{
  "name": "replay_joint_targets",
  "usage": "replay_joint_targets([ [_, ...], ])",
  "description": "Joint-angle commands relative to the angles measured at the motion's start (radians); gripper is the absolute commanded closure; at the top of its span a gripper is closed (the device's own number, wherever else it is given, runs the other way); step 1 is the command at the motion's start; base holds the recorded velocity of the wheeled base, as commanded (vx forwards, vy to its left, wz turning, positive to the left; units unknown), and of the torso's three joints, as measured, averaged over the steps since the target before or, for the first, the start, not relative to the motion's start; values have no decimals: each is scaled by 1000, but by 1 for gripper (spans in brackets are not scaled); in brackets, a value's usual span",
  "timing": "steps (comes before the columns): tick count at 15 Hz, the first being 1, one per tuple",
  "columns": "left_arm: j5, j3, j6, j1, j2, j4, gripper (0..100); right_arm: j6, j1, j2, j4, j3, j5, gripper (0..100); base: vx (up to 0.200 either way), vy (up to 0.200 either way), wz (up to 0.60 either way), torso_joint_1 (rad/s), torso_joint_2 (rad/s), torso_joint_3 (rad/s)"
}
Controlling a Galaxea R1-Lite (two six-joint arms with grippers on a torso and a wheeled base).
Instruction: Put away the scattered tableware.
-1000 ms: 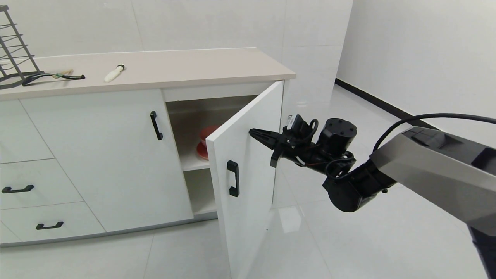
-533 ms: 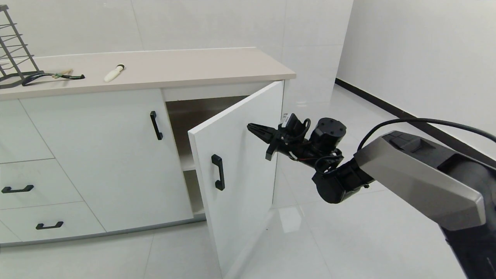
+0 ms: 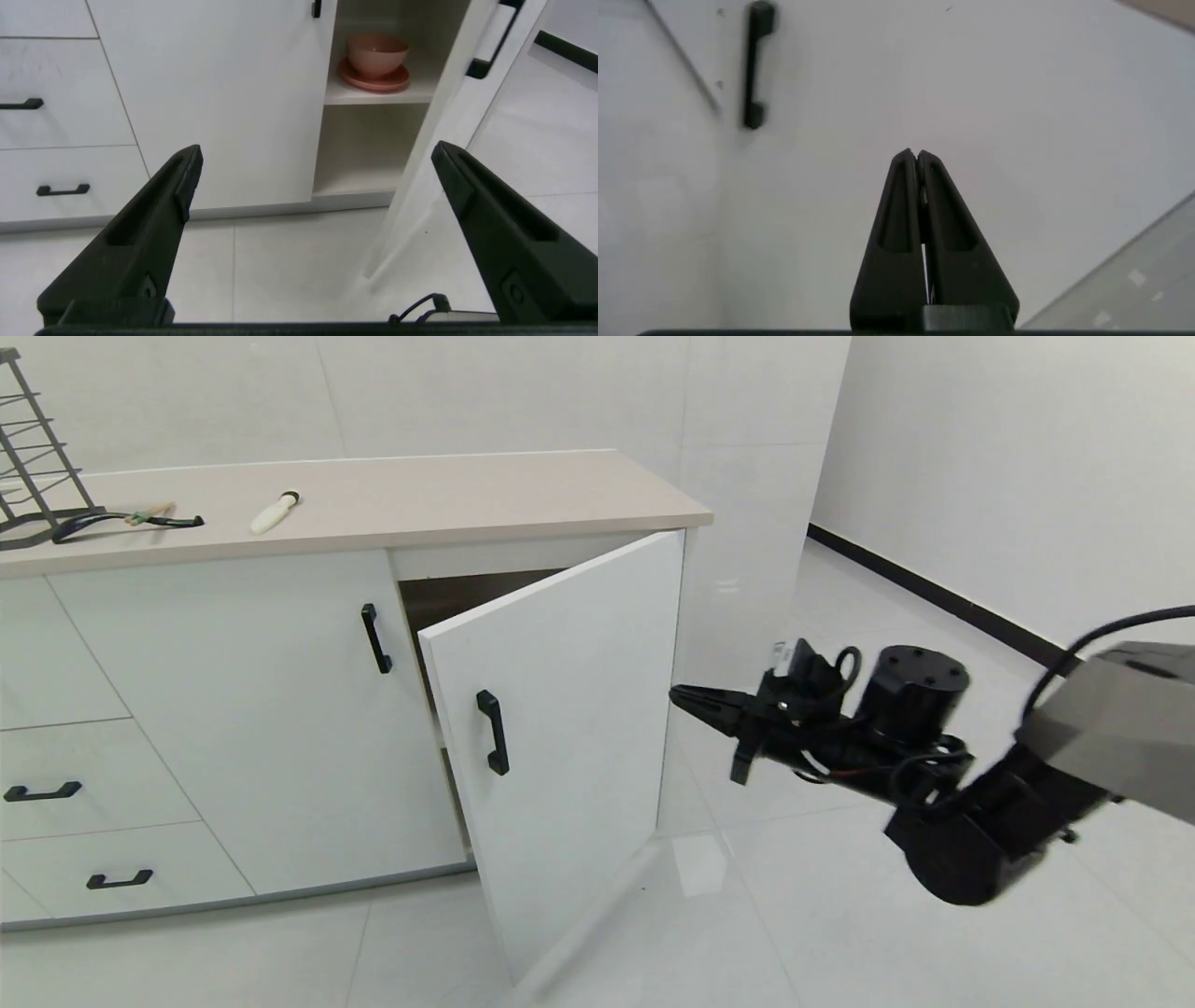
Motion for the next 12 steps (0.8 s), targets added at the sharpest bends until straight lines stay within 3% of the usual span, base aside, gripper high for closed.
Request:
replay_joint_targets([
  [1,1,0,0,0,0,0,0,-29,-92,-631,0,580,12,100,0,0,0,0,0,0],
  [3,1,0,-2,0,0,0,0,-29,-212,-854,1,697,13,100,0,0,0,0,0,0],
  [5,1,0,-2,0,0,0,0,-29,-252,-972,18,729,15,100,0,0,0,0,0,0],
  [7,8,0,-3,0,0,-2,0,-29,-281,-1318,279,729,7,100,0,0,0,0,0,0],
  [8,8,0,-3,0,0,-2,0,-29,-287,-1380,333,729,7,100,0,0,0,0,0,0],
  [9,8,0,-3,0,0,-2,0,-29,-321,-1596,514,729,9,100,0,0,0,0,0,0],
  [12,8,0,-5,0,0,-2,0,-23,-370,-1892,756,703,2,100,0,0,0,0,0,0],
])
